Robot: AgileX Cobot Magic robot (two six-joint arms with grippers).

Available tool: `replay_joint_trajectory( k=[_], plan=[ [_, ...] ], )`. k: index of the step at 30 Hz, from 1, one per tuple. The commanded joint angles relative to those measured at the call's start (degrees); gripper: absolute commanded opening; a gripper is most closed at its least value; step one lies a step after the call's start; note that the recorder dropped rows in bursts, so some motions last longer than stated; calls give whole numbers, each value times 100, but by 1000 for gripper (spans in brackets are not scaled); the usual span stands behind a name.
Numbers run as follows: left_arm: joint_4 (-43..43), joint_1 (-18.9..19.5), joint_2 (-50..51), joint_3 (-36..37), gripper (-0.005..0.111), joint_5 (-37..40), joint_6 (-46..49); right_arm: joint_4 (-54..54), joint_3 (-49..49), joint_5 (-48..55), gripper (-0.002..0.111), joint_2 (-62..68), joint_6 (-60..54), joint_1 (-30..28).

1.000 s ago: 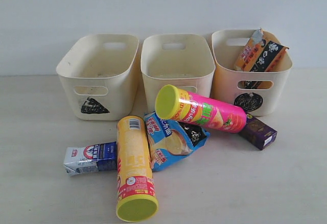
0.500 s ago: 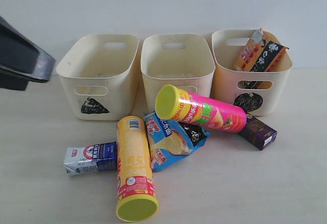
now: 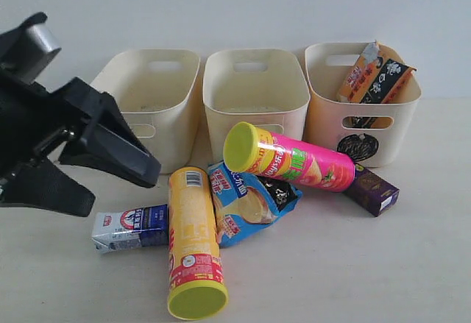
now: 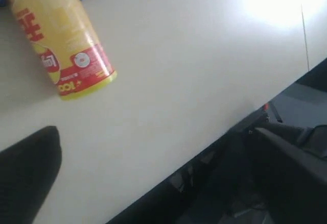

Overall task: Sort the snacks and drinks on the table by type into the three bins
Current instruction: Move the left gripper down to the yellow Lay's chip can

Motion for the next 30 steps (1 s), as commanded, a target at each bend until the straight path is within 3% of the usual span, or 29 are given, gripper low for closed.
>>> replay_joint_trajectory(
  k=[1,8,13,20,25,28,30],
  plan=[
    [62,-26,486,45,92,-246,-373,-27,26,20,0,-4,-5,-22],
    [984,-776,1268,45,92,-896,-978,-27,26,20,0,-4,-5,-22],
    [1260,-1297,2022,45,92,-2221,-1485,-27,26,20,0,-4,-5,-22],
    [1056,-1297,2906,45,92,-2735,-1496,-27,26,20,0,-4,-5,-22],
    [12,-1297,3287,45,91,-2960,-966,-27,26,20,0,-4,-5,-22],
    [-180,-1297,3361,45,83,-2960,-739,-27,26,20,0,-4,-5,-22],
    [-180,-1297,3400,45,69,-2970,-739,-27,26,20,0,-4,-5,-22]
  ],
)
